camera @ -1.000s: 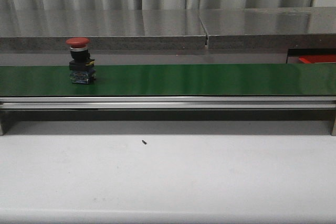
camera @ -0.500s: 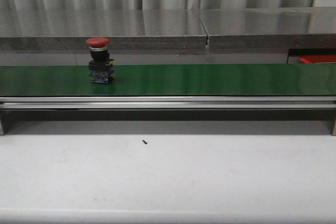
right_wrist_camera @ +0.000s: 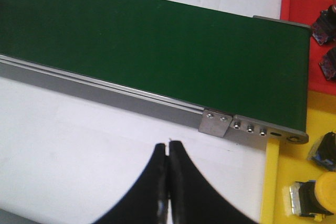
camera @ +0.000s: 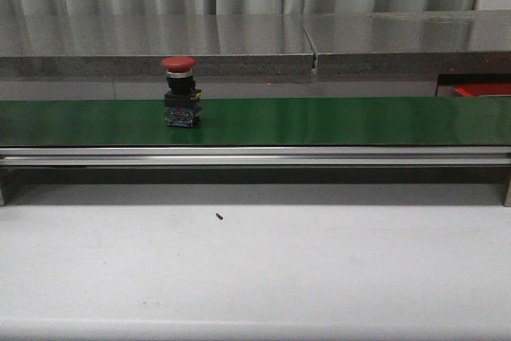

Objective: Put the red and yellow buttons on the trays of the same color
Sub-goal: 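Set the yellow button on the belt and open the left gripper, then move the right gripper down onto the red button at the belt's far end, then lift the red button and lower it into the red tray, open right gripper, then move the right gripper down onto the yellow button on the belt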

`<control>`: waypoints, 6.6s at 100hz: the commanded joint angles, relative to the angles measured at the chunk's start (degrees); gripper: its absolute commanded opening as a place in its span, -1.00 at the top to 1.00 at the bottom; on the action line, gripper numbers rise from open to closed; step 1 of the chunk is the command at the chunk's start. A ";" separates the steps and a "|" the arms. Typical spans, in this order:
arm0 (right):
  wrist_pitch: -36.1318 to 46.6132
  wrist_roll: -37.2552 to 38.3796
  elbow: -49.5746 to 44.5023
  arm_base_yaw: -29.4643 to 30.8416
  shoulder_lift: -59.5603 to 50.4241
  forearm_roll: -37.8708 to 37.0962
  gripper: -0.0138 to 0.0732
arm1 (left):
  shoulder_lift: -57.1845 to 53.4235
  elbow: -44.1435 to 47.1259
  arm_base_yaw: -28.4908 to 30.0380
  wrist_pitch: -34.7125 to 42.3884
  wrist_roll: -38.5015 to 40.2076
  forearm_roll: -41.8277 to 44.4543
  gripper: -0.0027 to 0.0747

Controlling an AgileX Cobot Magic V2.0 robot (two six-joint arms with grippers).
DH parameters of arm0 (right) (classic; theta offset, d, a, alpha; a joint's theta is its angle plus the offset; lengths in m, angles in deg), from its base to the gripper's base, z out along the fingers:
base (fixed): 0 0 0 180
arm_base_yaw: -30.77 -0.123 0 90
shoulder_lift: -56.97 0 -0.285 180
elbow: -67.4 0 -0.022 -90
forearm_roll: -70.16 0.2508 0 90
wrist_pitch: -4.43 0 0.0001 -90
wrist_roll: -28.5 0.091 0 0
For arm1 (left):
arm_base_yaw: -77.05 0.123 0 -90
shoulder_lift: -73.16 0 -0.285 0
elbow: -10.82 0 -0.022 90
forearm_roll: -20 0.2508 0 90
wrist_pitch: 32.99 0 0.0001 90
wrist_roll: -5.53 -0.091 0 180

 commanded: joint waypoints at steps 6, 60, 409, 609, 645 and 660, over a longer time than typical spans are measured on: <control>2.58 -0.50 1.47 0.03 -0.50 1.16 0.84 | -3.32 -0.34 -0.43 4.68 -0.19 -2.48 0.98; 2.58 -0.50 1.47 0.03 -0.50 1.16 0.84 | -2.92 0.59 -0.43 4.93 -0.19 -2.48 0.21; 3.15 -3.02 37.15 -9.14 50.03 -0.20 -0.01 | -63.47 42.71 -14.23 16.72 -12.31 -3.09 0.98; -5.03 3.22 71.80 22.85 77.64 -1.01 -0.41 | -63.47 42.71 -14.23 16.72 -12.31 -3.09 0.98; -11.85 2.30 73.65 22.79 67.52 -0.94 -0.42 | -63.47 42.71 -14.23 16.72 -12.31 -3.09 0.98; -16.43 -2.89 71.73 22.03 61.72 1.92 -0.42 | -63.47 42.71 -14.23 16.72 -12.31 -3.09 0.98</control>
